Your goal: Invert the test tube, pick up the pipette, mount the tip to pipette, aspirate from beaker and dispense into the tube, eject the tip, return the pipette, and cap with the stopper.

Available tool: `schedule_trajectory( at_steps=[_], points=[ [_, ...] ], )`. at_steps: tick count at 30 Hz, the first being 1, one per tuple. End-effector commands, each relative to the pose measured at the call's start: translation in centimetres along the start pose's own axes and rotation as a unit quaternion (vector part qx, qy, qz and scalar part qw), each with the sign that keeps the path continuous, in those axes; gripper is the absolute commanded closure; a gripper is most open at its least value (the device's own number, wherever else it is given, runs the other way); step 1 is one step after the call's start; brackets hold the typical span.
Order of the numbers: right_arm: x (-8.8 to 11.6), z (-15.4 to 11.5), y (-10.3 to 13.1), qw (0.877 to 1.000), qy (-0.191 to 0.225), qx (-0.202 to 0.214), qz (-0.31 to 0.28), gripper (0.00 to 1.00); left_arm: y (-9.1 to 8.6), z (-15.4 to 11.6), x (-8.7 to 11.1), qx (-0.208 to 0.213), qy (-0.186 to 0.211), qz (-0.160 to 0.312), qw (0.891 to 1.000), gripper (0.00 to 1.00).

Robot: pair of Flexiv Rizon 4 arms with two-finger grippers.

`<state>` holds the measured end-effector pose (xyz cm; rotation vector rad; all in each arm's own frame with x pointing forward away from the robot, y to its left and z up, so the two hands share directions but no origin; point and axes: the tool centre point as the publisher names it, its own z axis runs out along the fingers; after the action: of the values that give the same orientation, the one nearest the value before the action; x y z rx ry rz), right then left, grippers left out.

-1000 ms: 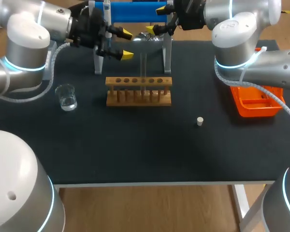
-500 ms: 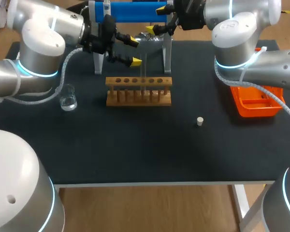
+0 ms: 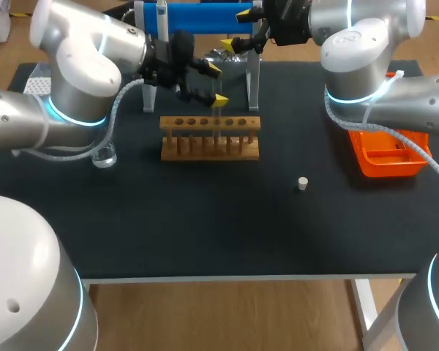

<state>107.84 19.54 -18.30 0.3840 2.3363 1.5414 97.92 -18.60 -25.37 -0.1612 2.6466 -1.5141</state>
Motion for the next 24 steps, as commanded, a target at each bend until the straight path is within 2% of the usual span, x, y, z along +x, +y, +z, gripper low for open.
schedule_trajectory(
  at_steps=[1, 24],
  points=[
    [-0.1, 0.0, 0.0, 1.000, 0.001, 0.001, 0.000, 0.00, 0.3, 0.9, 0.2, -0.001, 0.000, 0.000, 1.000, 0.00],
    [-0.1, 0.0, 0.0, 1.000, 0.001, 0.001, 0.000, 0.00, 2.3, 2.0, 0.1, -0.007, -0.014, -0.011, 1.000, 0.00]
  ],
)
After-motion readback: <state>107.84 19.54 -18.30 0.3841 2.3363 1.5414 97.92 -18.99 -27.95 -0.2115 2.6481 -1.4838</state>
